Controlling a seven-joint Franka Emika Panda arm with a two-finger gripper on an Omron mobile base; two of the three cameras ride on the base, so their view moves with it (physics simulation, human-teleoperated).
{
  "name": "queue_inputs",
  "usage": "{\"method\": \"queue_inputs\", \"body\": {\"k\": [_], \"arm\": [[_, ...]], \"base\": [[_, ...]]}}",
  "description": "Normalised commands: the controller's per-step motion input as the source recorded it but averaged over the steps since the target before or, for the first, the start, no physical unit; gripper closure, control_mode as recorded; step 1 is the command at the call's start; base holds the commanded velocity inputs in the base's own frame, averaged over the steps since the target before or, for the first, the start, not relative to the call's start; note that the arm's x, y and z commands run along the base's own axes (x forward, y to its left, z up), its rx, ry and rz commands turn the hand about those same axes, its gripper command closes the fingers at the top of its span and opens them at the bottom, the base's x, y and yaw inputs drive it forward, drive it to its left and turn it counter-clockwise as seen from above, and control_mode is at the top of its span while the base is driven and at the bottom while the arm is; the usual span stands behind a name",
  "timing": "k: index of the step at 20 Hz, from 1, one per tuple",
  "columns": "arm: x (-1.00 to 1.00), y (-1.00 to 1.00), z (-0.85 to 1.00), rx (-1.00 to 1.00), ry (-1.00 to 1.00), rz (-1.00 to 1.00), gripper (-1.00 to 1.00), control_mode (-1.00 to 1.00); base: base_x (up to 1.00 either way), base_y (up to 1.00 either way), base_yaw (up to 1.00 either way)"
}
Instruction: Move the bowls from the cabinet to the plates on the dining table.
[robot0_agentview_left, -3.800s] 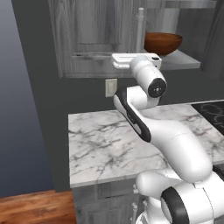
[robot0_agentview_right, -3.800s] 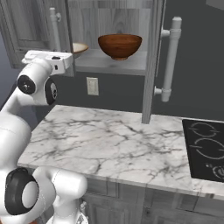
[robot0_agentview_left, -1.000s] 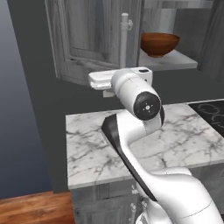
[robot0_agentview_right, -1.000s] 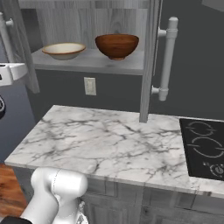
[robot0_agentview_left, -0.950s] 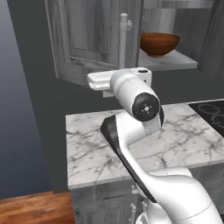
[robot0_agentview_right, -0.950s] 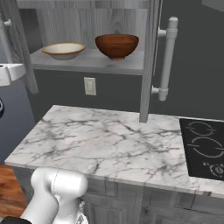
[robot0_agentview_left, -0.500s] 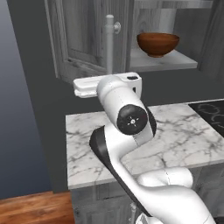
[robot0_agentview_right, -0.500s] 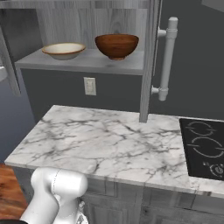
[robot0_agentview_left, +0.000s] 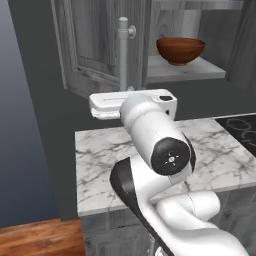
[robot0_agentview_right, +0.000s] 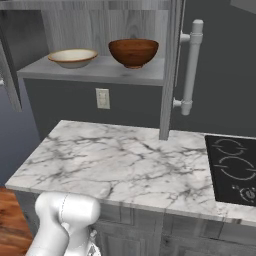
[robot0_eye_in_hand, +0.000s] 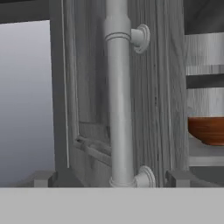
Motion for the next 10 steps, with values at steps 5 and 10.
{"method": "queue_inputs", "body": {"k": [5, 10], "arm": [[-0.36, -0.3, 0.21, 0.01, -0.03, 0.12, -1.0, -1.0], [-0.18, -0.28, 0.11, 0.01, 0.0, 0.12, -1.0, -1.0]], "base": [[0.0, 0.0, 0.0], [0.0, 0.0, 0.0]]}}
